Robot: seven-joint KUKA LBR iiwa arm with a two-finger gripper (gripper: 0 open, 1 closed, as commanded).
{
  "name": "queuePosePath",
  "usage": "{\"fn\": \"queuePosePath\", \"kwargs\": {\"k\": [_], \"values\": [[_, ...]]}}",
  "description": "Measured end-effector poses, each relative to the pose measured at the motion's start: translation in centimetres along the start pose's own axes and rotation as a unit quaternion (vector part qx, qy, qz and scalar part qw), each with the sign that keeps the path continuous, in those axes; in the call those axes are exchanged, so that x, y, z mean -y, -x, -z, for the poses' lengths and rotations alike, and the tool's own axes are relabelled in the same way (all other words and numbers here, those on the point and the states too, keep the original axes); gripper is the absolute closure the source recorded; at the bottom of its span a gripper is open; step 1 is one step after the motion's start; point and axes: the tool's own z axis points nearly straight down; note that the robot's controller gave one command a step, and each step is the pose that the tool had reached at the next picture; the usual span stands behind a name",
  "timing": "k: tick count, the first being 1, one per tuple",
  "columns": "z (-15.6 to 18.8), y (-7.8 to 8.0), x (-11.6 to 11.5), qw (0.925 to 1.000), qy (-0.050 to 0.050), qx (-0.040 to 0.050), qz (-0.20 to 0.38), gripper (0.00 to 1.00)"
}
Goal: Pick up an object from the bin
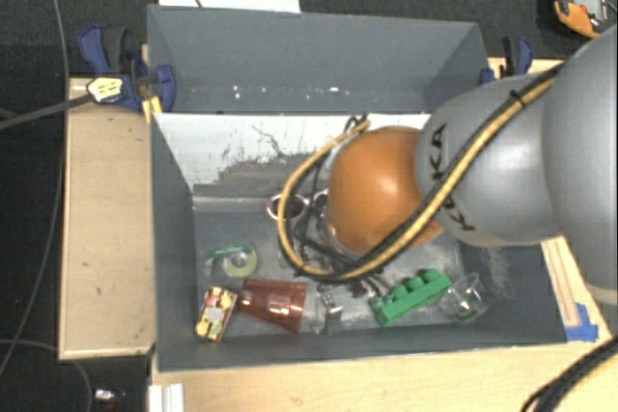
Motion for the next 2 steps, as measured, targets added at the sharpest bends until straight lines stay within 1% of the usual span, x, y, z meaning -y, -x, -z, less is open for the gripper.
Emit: {"fn": "queuePosePath", "kwargs": {"k": [1,2], "values": [[-2.5,2.8,-6.9,0.9897,0.001,0.0034,0.143,0.00],[-5.2,3.1,-6.4,0.9978,0.001,0.0034,0.066,0.00]]}}
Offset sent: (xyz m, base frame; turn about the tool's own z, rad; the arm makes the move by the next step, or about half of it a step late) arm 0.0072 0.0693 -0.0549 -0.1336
